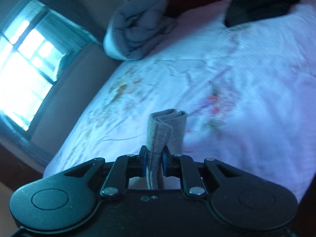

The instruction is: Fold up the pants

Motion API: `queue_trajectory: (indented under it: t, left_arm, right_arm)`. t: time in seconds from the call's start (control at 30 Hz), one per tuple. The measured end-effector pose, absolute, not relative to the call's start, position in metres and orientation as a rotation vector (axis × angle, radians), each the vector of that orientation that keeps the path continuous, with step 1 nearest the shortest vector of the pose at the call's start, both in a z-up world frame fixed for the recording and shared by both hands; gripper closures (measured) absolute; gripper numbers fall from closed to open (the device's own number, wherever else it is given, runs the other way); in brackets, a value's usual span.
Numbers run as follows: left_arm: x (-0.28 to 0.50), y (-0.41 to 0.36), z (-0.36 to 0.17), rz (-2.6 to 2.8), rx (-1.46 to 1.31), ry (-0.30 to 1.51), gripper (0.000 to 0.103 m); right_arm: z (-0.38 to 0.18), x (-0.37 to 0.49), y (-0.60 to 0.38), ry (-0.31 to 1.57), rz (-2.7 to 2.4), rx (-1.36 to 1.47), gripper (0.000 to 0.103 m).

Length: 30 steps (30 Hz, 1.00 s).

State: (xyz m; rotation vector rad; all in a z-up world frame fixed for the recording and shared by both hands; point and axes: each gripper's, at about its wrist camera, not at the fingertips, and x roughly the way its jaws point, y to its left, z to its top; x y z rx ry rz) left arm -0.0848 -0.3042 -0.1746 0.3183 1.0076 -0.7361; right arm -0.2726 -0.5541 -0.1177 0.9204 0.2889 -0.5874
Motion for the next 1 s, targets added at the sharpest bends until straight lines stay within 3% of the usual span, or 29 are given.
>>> queue_trajectory:
  t: [0.5, 1.0]
  left_arm:
    - [-0.069, -0.259, -0.161, -0.771, 0.123, 1.0, 0.038]
    - [0.007, -0.028, -0.134, -0.316, -0.086, 0.951, 0.038]
  right_arm:
    - [-0.065, -0.167, -0.44, 0.415, -0.103, 0.768, 0.097]
    - [-0.112, -0.107, -0.314, 0.639, 0.109, 0.669, 0.097]
